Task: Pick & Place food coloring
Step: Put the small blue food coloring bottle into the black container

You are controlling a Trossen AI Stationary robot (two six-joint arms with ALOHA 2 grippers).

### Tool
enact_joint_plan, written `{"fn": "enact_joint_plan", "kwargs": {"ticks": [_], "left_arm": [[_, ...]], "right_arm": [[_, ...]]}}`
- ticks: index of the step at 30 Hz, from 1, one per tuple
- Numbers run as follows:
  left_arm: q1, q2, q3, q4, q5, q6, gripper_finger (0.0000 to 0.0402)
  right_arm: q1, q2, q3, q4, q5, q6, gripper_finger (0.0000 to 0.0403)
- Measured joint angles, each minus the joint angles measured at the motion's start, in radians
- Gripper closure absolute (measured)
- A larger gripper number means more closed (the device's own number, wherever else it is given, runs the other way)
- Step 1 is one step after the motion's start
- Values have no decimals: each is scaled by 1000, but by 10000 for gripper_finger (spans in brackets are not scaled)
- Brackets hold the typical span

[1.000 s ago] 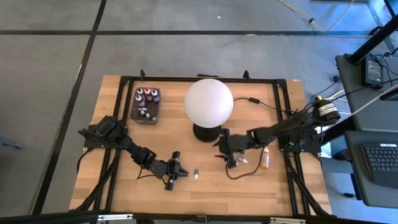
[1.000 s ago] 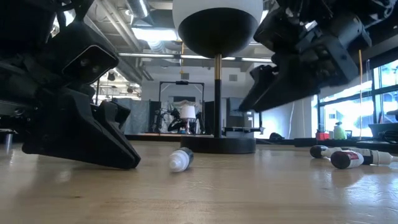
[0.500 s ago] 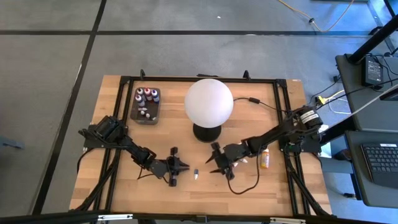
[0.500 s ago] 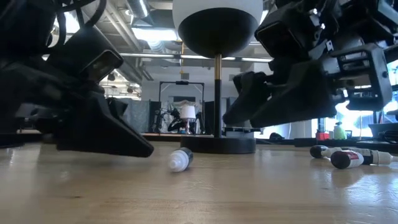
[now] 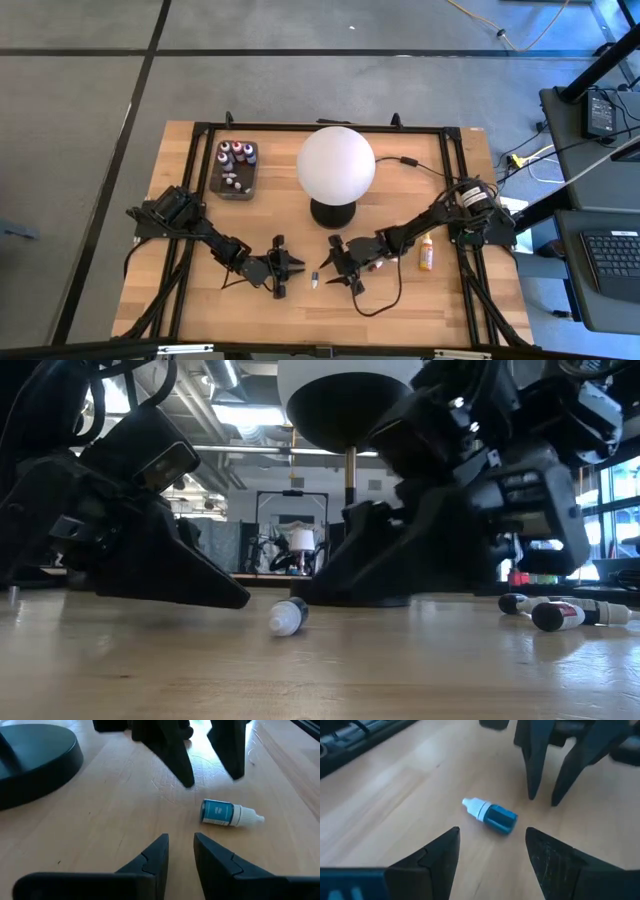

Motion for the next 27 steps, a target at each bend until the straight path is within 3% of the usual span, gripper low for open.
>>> {"fn": "enact_joint_plan", "kwargs": {"ticks": [5, 9, 15, 21, 27], "left_arm": [[0, 0, 0, 1, 10, -49, 280], [0, 0, 0, 1, 31, -102, 242], [0, -5, 3, 17, 205, -237, 204], [-25, 0, 4, 58, 267, -151, 202], [-39, 0, 40, 64, 262, -77, 207]], "right_arm": [[0, 10, 65, -156, 1, -1, 173], [5, 11, 81, -156, 2, 3, 173], [12, 11, 80, -174, 7, -4, 173], [28, 10, 80, -212, 7, -10, 173], [68, 10, 80, -194, -4, -55, 173]]}}
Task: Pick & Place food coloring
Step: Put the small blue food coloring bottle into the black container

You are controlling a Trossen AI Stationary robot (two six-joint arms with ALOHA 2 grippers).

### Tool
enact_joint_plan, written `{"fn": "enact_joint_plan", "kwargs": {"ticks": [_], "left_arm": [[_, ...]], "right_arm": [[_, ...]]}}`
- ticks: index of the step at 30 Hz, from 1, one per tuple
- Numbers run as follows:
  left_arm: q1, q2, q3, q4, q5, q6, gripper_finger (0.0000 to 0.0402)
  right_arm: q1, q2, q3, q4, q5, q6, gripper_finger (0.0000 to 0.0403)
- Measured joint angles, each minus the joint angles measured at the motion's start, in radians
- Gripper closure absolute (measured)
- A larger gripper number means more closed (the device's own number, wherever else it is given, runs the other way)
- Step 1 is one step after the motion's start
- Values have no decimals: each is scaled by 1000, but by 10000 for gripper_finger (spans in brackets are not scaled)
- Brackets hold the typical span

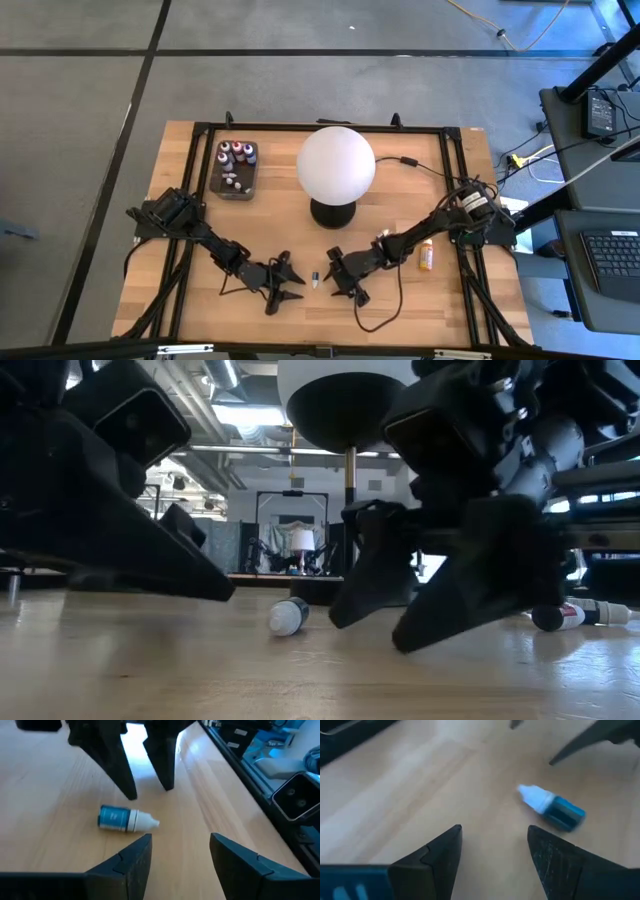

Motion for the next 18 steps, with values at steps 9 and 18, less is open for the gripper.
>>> {"fn": "enact_joint_plan", "kwargs": {"ticks": [9, 18], "left_arm": [[2, 0, 24, -22, -10, 40, 205], [5, 0, 24, -33, -9, 40, 204]], "right_arm": [[10, 0, 0, 38, 5, -25, 173], [15, 110, 86, 79, -3, 3, 173]]}}
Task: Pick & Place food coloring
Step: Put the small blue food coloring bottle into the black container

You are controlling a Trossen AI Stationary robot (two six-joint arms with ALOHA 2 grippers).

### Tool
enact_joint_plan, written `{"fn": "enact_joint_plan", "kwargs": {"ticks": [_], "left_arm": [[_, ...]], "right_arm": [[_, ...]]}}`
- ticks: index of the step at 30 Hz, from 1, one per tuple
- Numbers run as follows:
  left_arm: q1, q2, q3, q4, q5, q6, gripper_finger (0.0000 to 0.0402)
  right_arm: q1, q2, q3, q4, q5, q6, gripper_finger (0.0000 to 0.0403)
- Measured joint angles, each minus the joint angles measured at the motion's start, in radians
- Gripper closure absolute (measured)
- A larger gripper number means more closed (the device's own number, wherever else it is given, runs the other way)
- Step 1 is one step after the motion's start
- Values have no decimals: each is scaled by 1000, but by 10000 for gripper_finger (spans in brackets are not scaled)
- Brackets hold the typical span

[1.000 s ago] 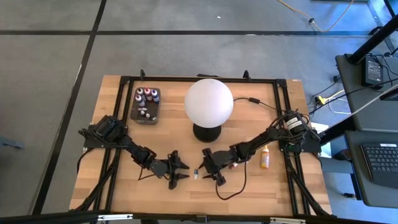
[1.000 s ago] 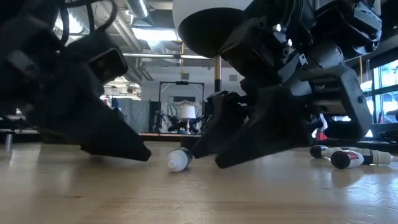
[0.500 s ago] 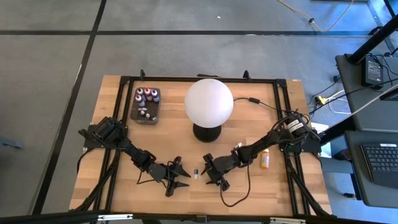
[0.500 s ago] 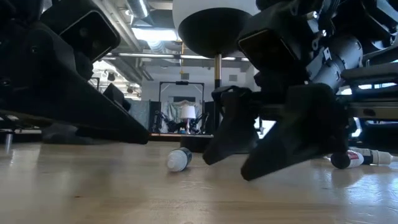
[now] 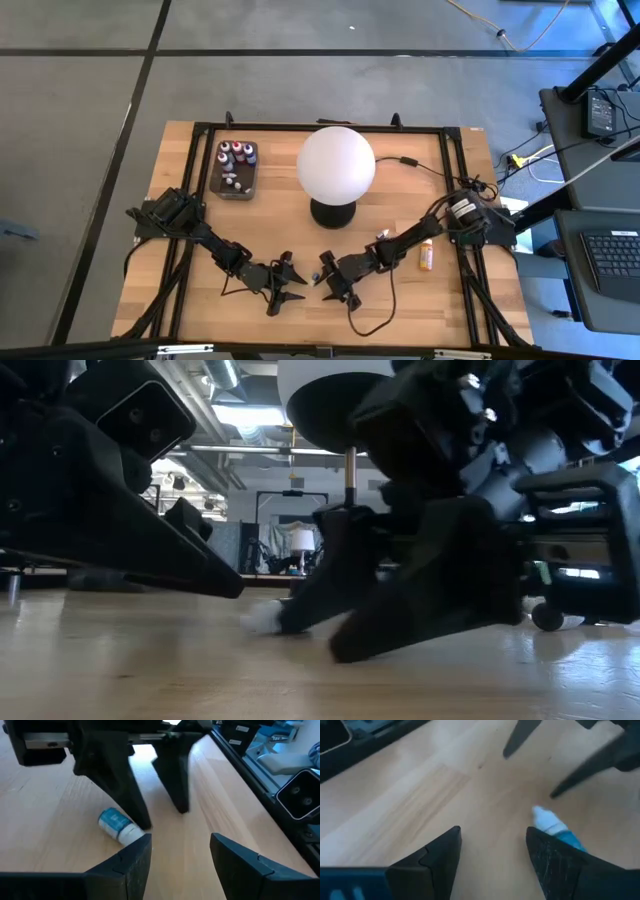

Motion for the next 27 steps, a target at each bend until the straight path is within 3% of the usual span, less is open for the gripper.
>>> {"fn": "enact_joint_plan", "kwargs": {"ticks": [11, 15, 23, 27], "left_arm": [[0, 0, 0, -50, 5, 1, 209], [1, -18, 0, -49, -10, 99, 206], [1, -113, 0, -92, -115, 273, 209], [1, -119, 0, -134, -205, 290, 209]], "right_arm": [[-8, 26, 60, -64, -4, 26, 173], [-8, 27, 61, -72, -30, 26, 173], [-4, -46, 58, -232, -28, 47, 173], [-4, -84, 56, -318, -31, 47, 173]]}}
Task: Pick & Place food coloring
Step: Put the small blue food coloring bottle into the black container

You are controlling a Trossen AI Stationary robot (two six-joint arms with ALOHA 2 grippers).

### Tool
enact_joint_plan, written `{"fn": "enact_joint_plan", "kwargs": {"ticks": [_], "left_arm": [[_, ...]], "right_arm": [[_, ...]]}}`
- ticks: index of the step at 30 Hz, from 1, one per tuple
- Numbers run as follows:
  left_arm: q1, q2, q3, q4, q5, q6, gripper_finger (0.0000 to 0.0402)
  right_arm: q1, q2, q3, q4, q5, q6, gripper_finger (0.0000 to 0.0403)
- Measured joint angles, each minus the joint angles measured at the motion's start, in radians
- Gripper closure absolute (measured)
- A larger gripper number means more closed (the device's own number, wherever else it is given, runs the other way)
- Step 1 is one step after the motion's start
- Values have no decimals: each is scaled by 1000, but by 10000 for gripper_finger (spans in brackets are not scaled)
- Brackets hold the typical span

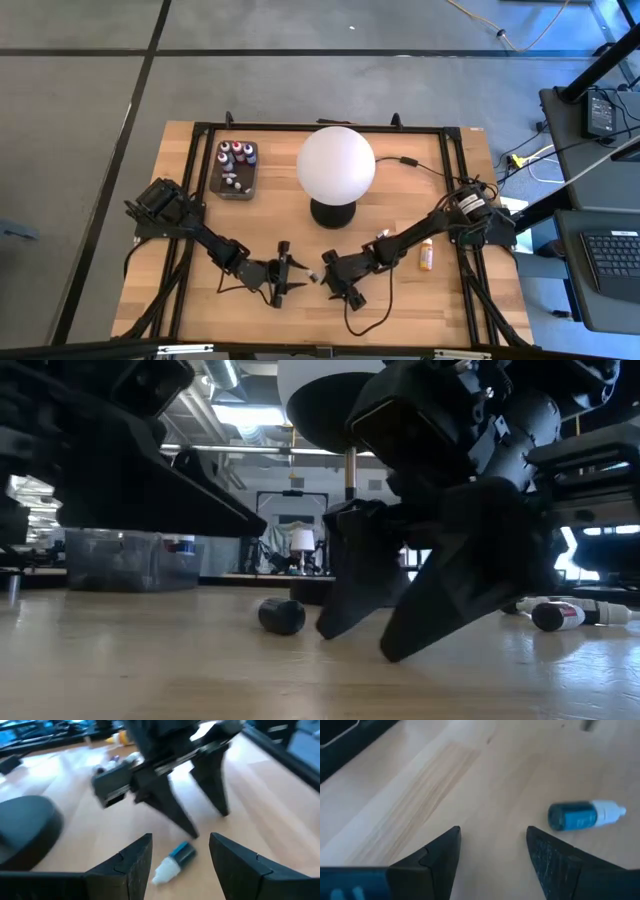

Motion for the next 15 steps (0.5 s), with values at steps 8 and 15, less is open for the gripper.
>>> {"fn": "enact_joint_plan", "kwargs": {"ticks": [8, 15], "left_arm": [[-2, 0, 0, -4, 18, -9, 206], [-2, 0, 0, 11, 16, -21, 206]], "right_arm": [[10, -49, 2, -159, 8, 3, 173], [7, -212, -128, -192, 45, 1, 173]]}}
